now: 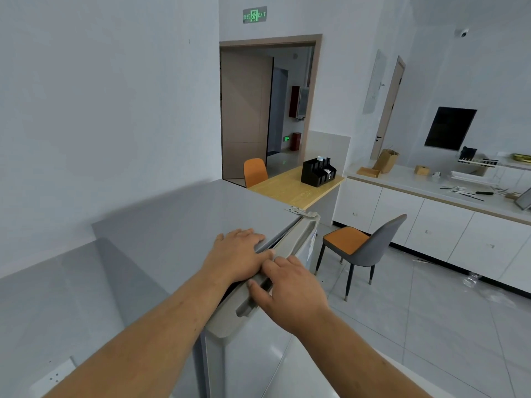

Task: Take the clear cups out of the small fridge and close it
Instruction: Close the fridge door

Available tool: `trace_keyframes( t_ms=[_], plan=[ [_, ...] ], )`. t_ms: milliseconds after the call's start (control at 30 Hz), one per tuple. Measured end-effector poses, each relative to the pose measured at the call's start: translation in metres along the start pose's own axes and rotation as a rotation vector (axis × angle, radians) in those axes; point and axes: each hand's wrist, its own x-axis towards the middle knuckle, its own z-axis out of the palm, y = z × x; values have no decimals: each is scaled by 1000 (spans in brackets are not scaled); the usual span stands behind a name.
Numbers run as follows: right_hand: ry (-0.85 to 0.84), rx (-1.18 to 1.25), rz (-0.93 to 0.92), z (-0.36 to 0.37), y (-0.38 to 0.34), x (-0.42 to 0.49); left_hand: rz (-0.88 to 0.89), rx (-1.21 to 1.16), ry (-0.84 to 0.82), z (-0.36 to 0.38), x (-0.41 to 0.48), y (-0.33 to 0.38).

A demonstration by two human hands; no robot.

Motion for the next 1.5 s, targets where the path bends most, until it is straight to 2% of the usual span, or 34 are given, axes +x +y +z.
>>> trace_keyframes(
  t_ms=[1333,1500],
  plan=[
    [8,-17,32,15,-9,16,57,-66,62,-4,3,-4],
    [-35,4,23,9,-2,13,94,-72,147,-3,-2,0]
  ],
)
